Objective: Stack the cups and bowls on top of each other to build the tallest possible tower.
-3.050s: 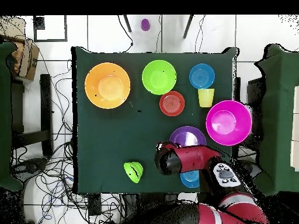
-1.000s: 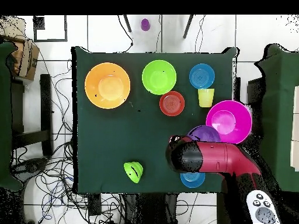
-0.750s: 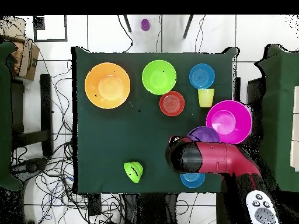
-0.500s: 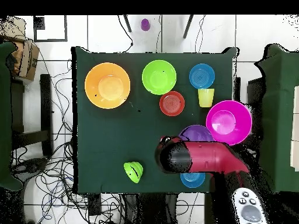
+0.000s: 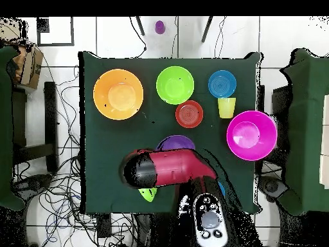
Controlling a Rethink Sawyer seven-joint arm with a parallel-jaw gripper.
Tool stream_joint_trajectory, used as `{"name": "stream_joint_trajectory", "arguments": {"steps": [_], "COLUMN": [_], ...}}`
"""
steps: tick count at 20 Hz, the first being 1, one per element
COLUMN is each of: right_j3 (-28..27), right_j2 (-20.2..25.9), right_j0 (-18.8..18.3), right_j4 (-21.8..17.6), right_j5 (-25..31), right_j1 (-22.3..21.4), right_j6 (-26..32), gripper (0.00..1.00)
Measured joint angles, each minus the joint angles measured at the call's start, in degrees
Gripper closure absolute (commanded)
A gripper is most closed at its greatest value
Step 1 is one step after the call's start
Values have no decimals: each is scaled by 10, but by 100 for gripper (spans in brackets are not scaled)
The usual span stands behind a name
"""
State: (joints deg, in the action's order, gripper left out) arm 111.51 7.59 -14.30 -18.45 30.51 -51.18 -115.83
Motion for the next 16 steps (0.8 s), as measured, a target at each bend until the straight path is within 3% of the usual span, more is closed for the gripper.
{"name": "stream_joint_trajectory", "arguments": {"steps": [4,16], "right_j3": [0,-4], "right_j2": [-10,-40], "right_j0": [46,72], "right_j4": [32,47], "right_j5": [0,0], "right_j1": [11,48], "right_j6": [-44,-79], "gripper": [100,100]}}
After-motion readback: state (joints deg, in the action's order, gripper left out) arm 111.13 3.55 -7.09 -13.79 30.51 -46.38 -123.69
